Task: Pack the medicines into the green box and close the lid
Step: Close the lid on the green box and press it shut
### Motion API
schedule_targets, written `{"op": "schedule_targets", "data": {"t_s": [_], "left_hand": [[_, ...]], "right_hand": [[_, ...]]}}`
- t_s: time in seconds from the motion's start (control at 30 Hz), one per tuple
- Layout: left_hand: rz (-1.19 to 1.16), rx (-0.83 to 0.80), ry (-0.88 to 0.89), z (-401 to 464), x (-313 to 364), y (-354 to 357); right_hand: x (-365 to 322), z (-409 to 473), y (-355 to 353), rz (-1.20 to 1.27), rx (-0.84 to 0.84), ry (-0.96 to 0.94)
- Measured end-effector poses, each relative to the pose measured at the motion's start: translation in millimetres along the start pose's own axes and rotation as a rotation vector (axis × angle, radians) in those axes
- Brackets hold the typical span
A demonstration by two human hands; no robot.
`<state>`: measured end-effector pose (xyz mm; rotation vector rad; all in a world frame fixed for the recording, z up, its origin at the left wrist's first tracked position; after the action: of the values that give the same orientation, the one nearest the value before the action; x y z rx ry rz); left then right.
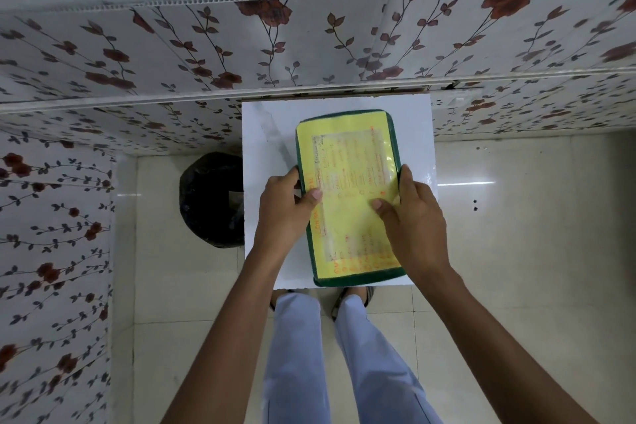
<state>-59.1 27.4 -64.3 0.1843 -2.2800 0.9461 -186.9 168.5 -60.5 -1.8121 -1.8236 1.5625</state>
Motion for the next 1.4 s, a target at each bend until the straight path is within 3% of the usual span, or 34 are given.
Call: {"op": "schedule_targets", "data": {"t_s": [0.23, 0.43, 0.63, 0.77, 0.93, 1.07, 1.23, 1.4], "left_hand": [[-0.219, -0.095, -0.076, 14.0, 8.8, -6.1], [-0.121, 0.140, -0.038, 43.6, 25.6, -23.2], [-0.220, 0.156, -0.126, 55.9, 13.6, -22.4], [-0.249, 0.134, -0.128, 56.9, 11.9, -21.2], [-0.282, 0.113, -0.148, 57.0, 11.8, -20.3], [-0.351, 0.097, -0.172, 52.5, 15.0, -19.6], [-0.411, 0.029, -0.202, 21.6, 5.7, -7.5], [-0.313, 0.152, -0.119, 5.3, -1.6, 0.1]], "right_hand": [[-10.5, 31.0, -34.4, 0.201, -0.034, -0.006], [-43.4, 77.7, -49.4, 0.239, 0.028, -0.035], [-30.4, 94.6, -46.6, 0.397, 0.049, 0.093], [-31.4, 97.3, -47.0, 0.367, 0.055, 0.097], [-32.0, 98.3, -40.7, 0.393, -0.092, 0.150], [-34.9, 98.1, -43.3, 0.413, -0.074, 0.148], [-14.7, 59.7, -31.4, 0.501, -0.240, 0.172], [-4.8, 40.4, -27.3, 0.409, -0.067, 0.102]]}}
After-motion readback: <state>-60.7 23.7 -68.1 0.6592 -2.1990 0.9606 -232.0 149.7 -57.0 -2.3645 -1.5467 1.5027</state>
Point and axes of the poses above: each hand's wrist, its own z-axis towards the middle knuckle, its own y-axis out of the palm, x = y × z, the point moved 7 cm from there along z, towards the middle knuckle, and after that the axes turned 7 degrees about z, right-handed, at the moved point
